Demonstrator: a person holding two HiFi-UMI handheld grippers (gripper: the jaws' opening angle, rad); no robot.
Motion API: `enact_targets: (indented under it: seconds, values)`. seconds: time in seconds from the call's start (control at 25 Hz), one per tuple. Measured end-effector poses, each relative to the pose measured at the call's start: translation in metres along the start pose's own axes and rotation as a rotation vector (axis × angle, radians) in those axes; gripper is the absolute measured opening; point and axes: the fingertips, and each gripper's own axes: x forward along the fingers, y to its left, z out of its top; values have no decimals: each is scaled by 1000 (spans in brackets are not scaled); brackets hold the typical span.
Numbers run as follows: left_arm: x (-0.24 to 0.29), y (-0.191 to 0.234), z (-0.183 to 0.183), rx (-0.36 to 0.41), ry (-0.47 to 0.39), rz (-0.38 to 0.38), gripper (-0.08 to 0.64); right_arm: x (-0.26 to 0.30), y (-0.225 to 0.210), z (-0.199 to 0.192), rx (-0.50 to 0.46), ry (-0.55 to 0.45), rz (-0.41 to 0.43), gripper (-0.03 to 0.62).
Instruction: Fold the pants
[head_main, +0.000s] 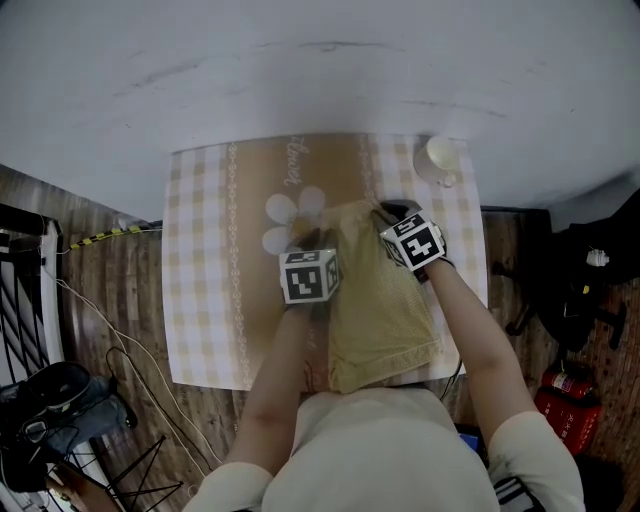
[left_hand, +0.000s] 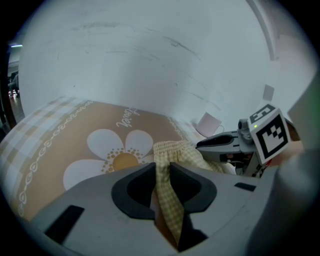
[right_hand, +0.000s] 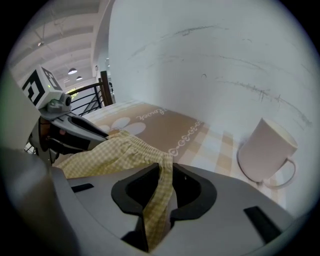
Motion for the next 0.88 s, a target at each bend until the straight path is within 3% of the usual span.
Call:
enact_targets:
  seconds: [0.16,0.44,0.88]
  values:
    - [1,-1,-2,35,19,5,60,2,0,-2,60,-1,13,58]
    - [-8,-1,4,28,-30,-17,37,-2,7,0,21,3,-10,12]
    - [-57,-20,14,36,-180,-38,25,-65,21,24,50,-208,21,11]
